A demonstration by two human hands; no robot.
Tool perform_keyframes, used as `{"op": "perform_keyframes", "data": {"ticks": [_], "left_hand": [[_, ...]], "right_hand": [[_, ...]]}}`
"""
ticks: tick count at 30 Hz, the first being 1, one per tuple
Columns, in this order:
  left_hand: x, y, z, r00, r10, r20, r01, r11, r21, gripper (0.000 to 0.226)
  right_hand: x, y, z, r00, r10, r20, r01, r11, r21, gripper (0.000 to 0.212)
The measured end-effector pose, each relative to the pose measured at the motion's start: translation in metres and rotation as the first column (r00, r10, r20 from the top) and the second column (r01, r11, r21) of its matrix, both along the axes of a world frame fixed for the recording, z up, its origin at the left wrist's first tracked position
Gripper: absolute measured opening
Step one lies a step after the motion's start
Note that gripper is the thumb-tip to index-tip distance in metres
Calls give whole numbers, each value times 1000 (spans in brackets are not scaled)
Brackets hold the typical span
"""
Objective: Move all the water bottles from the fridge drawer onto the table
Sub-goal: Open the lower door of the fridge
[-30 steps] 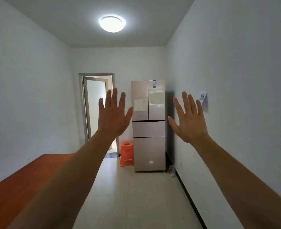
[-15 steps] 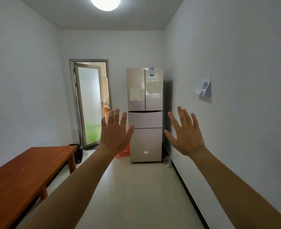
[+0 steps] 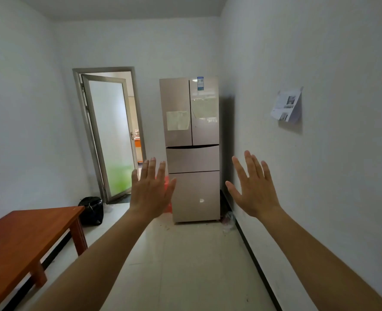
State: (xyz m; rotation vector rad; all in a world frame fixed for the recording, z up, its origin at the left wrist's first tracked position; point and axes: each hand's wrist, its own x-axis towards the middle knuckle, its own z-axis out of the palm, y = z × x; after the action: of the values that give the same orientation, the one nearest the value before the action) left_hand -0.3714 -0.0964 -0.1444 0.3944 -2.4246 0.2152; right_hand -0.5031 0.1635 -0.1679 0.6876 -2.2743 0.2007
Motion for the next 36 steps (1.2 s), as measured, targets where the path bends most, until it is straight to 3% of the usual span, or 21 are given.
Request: {"op": "perform_keyframes", "data": {"ticks": [12,22,29,36], "left_hand": [[-192,-133,-54,998,31,50,-31,1000,-7,71],[-403,-285,-29,999,-30,10,29,997,78,74],[-549,-345,-63,994,-67,86,60,995,85,79],[-724,-410,-102,980,-12,198,-12,993,120,78]], "right_hand": [[-214,-151,-50,990,109,92,-109,994,-6,78],[-420,-285,-27,993,70,95,-72,997,15,78],[-559,-339,-47,992,52,114,-53,999,-1,79],[-725,-395,-95,975,55,214,-63,998,31,81]]}}
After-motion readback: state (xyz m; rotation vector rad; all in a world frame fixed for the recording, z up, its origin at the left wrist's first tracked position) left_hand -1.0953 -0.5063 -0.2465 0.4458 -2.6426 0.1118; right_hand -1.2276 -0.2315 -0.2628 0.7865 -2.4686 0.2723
